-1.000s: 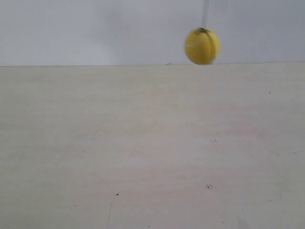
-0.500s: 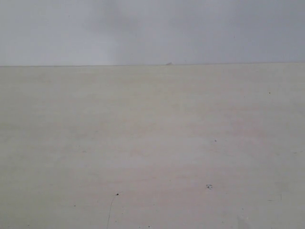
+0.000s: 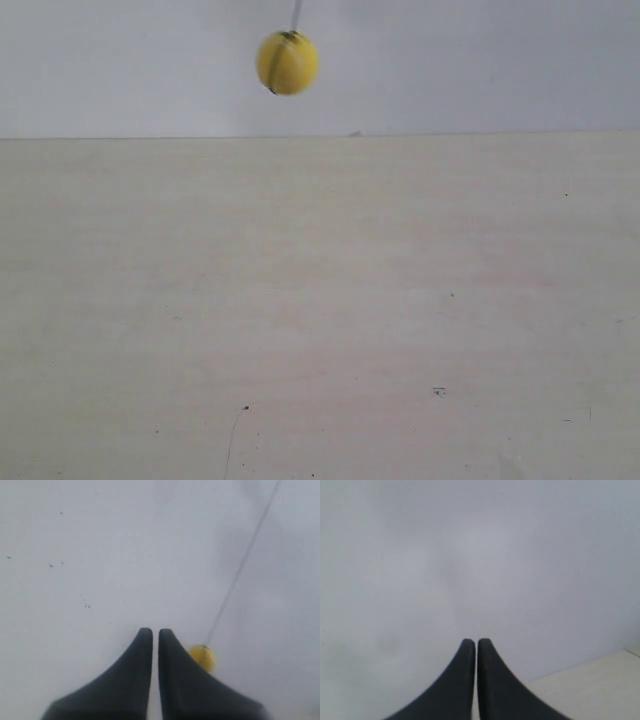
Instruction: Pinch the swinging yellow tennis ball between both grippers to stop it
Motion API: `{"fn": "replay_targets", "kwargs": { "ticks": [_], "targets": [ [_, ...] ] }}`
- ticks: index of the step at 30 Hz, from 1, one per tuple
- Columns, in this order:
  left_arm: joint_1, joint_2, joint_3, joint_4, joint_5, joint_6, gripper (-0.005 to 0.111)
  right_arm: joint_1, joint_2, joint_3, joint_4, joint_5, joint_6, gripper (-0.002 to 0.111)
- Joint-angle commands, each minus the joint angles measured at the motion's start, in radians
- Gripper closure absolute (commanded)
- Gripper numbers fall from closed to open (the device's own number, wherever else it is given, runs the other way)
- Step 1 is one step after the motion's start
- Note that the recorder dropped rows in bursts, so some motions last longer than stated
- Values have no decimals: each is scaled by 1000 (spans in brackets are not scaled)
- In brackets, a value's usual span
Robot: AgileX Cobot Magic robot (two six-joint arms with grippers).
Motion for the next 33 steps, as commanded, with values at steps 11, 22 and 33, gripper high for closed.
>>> {"fn": "replay_targets", "kwargs": {
  "ticks": [11,22,33],
  "targets": [
    [-10,709,-202,136,-357,23,102,-1,747,-113,-216,-512,-10,108],
    [-10,1171,-340,331,-643,43,102,-1,1305,-330,-471,-801,14,108],
    [-12,1303,-462,334,-685,101,102,-1,1363,-373,-509,-839,-43,108]
  ]
}}
